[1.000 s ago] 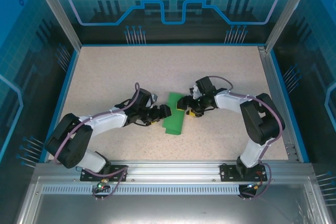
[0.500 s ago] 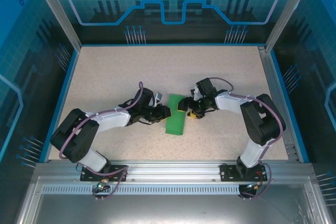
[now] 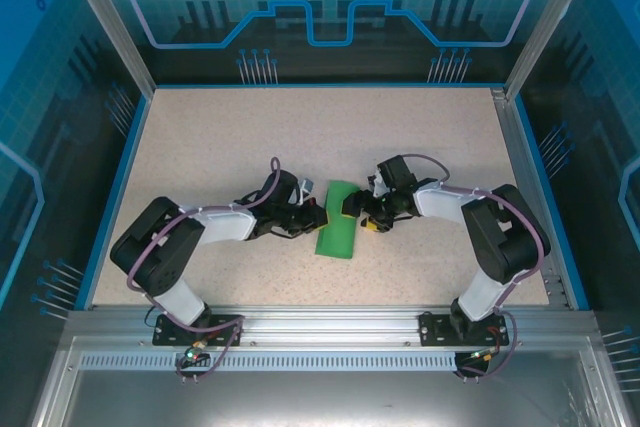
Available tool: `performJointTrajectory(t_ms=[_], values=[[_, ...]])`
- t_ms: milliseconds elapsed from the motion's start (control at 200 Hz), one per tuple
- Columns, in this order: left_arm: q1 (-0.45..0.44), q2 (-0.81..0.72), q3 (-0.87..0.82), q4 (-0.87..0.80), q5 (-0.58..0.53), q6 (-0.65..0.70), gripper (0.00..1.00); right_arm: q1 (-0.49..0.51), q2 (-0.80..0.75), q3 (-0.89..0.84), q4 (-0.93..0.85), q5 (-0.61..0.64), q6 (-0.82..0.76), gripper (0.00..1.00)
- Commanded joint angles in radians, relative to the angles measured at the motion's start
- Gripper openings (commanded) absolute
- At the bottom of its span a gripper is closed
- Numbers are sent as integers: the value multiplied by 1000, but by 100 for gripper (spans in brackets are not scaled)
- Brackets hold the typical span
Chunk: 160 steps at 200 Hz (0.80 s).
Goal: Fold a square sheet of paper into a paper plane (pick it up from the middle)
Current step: Fold the square sheet of paper in half at the center of the table, then hold the square sheet of paper at the center of the table.
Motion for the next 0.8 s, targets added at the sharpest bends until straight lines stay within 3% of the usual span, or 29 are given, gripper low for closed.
performJointTrajectory(t_ms=[0, 795], values=[[-6, 16, 21, 30, 29, -3, 4, -4, -15, -6, -20, -8, 8, 75], [-7, -17, 37, -69, -29, 37, 0, 10, -48, 28, -69, 19, -42, 80]])
